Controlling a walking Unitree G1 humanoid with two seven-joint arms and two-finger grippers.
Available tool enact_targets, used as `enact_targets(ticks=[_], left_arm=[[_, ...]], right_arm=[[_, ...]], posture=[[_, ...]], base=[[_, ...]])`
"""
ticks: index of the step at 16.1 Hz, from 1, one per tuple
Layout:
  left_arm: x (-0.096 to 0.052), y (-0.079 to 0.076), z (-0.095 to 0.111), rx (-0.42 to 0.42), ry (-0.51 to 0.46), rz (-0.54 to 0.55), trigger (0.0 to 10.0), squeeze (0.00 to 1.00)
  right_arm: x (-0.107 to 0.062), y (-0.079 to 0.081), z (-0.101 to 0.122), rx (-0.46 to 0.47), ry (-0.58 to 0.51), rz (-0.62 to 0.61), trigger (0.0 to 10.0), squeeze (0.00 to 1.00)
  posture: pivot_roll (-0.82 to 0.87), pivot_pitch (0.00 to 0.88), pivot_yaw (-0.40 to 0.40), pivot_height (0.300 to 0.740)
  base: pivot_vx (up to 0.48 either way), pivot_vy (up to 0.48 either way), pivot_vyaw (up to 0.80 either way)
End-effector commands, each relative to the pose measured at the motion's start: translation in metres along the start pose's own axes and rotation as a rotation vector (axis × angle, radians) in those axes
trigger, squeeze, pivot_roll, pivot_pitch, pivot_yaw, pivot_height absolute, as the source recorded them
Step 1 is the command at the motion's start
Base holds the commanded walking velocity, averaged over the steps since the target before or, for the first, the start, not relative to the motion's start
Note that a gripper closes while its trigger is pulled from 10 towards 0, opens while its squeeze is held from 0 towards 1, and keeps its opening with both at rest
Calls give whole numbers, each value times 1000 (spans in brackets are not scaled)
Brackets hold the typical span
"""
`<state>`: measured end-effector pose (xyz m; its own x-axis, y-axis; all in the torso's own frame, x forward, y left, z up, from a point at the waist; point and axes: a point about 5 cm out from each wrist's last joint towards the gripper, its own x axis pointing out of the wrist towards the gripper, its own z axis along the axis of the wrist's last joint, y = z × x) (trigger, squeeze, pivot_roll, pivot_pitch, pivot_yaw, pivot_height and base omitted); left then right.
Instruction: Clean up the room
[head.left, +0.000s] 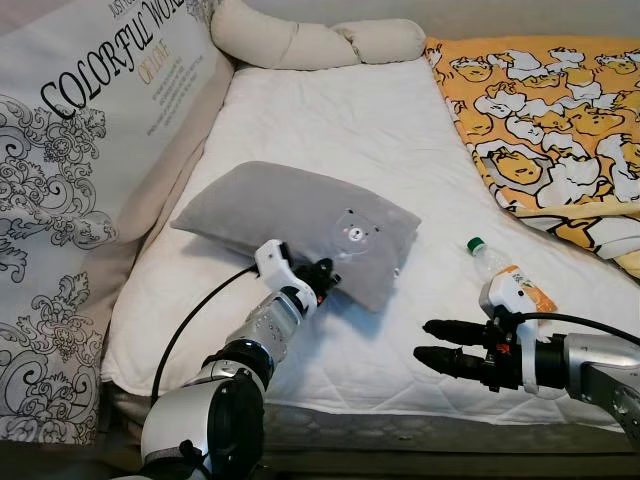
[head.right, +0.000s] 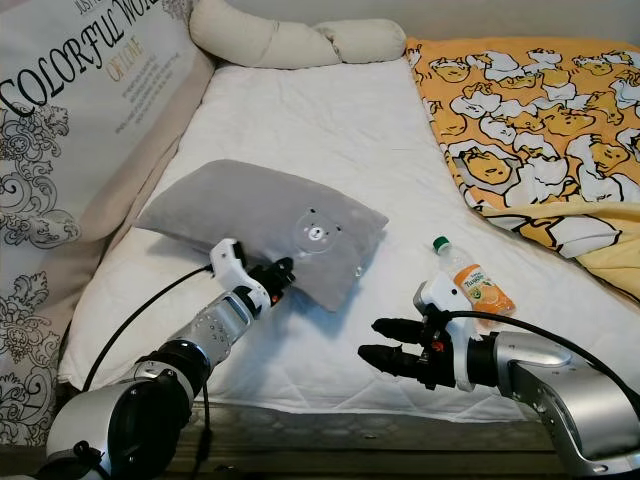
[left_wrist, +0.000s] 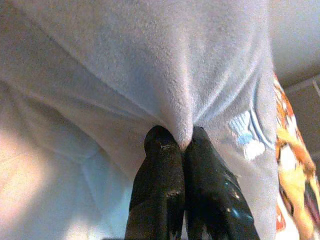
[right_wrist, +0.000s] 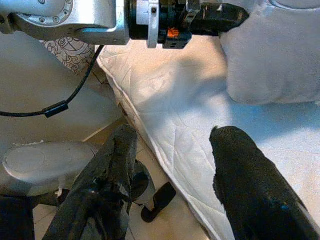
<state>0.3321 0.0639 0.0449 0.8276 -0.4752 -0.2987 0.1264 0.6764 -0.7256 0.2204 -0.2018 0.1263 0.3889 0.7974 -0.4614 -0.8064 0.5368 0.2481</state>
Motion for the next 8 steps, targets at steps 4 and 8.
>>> enact_targets(ticks=[4,8], left_arm=[[-8,3,-3,256,176,-199,0,0],[-33,26,17,432,322,-396,0,0]], right_arm=[[-3,-13,15,-29,-88,-68,10000,0],[-7,-26,35,-4,-237,-101,10000,0]], posture=[[-252,0,100,740],[-176,0,70,740]], base=[[0,0,0],[0,0,0]])
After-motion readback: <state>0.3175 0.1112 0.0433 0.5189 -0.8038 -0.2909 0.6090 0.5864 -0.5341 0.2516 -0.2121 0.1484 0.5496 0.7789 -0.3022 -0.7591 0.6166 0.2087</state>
